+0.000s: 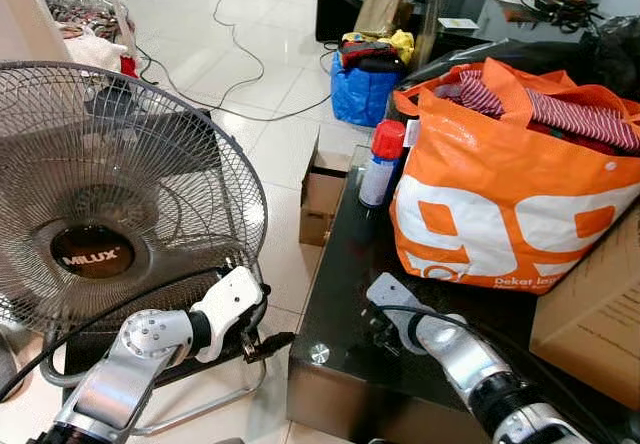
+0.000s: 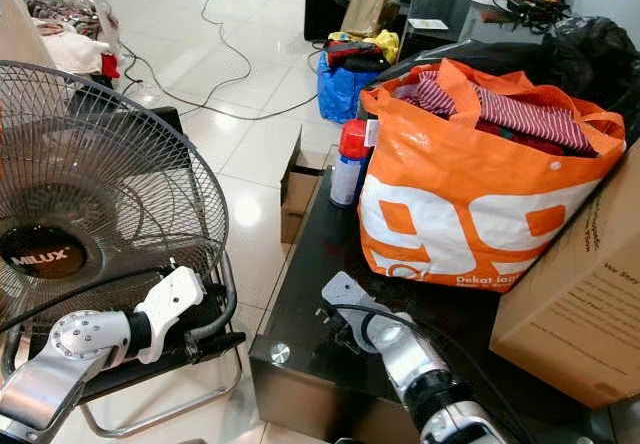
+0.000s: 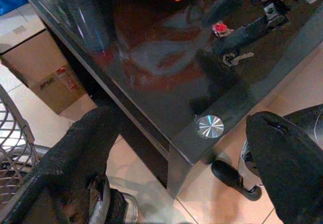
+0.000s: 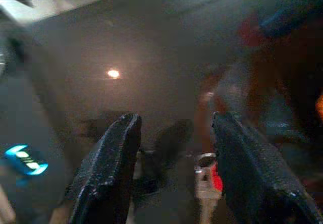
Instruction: Hang keys on a hook
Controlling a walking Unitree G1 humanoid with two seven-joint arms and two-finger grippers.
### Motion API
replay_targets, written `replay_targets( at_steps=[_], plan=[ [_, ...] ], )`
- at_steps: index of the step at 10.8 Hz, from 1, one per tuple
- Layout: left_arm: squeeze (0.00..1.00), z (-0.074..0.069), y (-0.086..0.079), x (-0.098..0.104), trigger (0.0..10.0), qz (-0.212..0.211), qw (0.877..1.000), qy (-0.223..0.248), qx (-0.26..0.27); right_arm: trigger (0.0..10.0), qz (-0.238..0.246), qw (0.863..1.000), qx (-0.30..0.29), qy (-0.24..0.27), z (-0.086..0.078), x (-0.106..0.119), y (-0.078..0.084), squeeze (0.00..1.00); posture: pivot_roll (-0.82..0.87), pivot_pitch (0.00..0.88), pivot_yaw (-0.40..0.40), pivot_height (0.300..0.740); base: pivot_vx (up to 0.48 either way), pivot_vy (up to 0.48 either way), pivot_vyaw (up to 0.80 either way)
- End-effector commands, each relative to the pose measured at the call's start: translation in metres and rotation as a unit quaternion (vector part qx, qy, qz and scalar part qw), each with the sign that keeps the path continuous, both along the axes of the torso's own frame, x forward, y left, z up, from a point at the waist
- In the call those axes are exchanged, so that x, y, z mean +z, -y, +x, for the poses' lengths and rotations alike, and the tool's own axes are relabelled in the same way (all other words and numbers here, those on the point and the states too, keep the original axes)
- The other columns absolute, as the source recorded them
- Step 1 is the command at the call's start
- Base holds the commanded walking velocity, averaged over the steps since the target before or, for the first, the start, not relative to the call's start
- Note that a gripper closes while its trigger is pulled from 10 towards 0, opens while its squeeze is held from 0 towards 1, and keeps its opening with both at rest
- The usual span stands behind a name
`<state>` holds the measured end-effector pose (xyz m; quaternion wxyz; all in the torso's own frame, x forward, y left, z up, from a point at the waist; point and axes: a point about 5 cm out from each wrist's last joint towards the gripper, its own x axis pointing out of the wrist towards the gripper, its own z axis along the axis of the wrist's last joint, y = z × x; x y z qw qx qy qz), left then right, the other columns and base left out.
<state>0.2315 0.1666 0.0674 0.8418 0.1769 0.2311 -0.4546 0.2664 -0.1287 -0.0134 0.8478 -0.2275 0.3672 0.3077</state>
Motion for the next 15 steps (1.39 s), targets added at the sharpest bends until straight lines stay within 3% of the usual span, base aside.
replay_targets(
  at_steps=[1,3,5,6,9,10,13,15],
  plan=[
    [0.0,-0.001,0.004,0.001,10.0,-0.001,1.0,0.001,-0.009,10.0,0.03,0.999,-0.023,-0.017,0.001,0.004,0.013,0.0,-0.06,0.0,-0.072,0.74,0.0,0.0,0.0],
    [0.0,0.002,0.005,0.002,10.0,-0.002,1.0,0.003,-0.009,10.0,0.023,0.999,-0.041,-0.027,0.0,0.004,0.025,0.0,-0.06,0.0,-0.072,0.74,0.0,0.0,0.0],
    [0.0,0.002,0.006,0.002,10.0,-0.003,1.0,0.003,-0.012,10.0,0.029,0.995,-0.058,-0.081,-0.017,-0.013,0.026,0.0,-0.06,0.0,-0.072,0.74,0.0,0.0,0.0],
    [0.0,0.002,0.006,0.002,10.0,-0.003,1.0,0.003,-0.012,3.2,0.035,0.993,-0.073,-0.091,-0.02,-0.017,0.026,0.0,-0.07,0.0,-0.066,0.74,0.0,0.0,0.0],
    [0.0,0.001,0.005,0.002,10.0,-0.001,1.0,0.002,-0.011,1.8,0.045,0.992,-0.076,-0.091,-0.02,-0.016,0.024,0.0,-0.06,0.0,-0.067,0.74,0.0,0.0,0.0],
    [0.0,0.002,0.005,0.002,10.0,-0.001,1.0,0.002,-0.011,0.0,0.057,0.992,-0.083,-0.08,-0.015,-0.011,0.024,0.0,-0.06,0.0,-0.067,0.74,0.0,0.0,0.0],
    [0.0,0.003,0.005,0.002,10.0,-0.001,1.0,0.004,-0.01,0.0,0.088,0.991,-0.099,-0.008,0.002,0.005,0.02,0.0,-0.07,0.0,-0.065,0.74,0.0,0.0,0.0],
    [0.0,0.004,0.007,0.003,10.0,-0.002,1.0,0.005,-0.009,0.0,0.09,0.993,-0.077,-0.003,0.002,0.014,0.023,0.0,-0.07,0.0,-0.069,0.74,0.0,0.0,0.0]
  ],
)
